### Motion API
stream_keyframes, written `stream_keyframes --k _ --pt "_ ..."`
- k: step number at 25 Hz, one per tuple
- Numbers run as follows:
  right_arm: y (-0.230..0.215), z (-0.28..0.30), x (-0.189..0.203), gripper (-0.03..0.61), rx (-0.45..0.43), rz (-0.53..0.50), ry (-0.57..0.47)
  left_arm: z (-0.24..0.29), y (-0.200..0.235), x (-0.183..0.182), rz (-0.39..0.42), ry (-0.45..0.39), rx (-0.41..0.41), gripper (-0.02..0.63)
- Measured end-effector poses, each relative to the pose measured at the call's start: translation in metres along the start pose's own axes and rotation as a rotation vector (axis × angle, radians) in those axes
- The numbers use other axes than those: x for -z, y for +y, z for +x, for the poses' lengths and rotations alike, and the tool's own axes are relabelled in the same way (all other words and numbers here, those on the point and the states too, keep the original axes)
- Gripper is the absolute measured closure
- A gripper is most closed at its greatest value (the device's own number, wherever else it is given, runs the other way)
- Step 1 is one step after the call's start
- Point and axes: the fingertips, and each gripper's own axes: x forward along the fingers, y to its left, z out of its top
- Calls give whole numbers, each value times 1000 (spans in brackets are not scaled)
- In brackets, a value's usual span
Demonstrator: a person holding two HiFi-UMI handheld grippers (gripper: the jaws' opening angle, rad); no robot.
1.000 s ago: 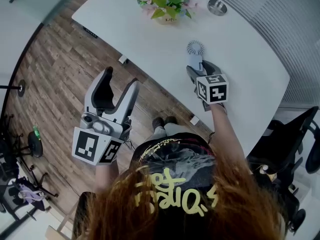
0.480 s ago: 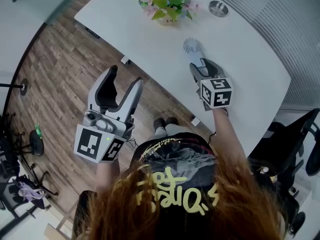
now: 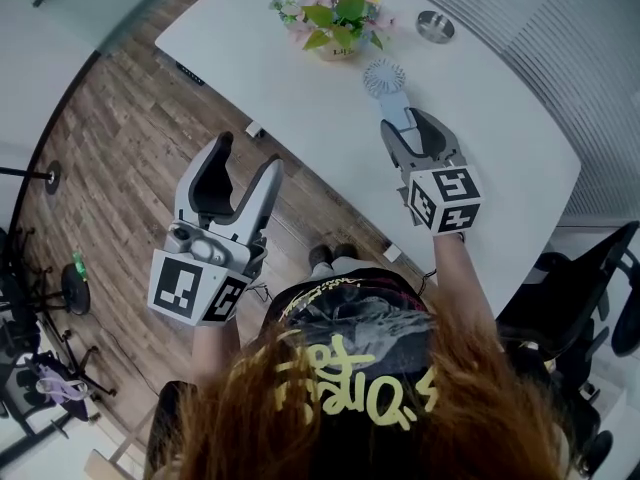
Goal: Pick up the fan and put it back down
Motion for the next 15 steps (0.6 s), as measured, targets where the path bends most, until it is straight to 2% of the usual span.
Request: stream_keyframes --k 15 --pt "25 -62 -128 359 -36 -87 -343 10 -6 -26 47 -50 22 359"
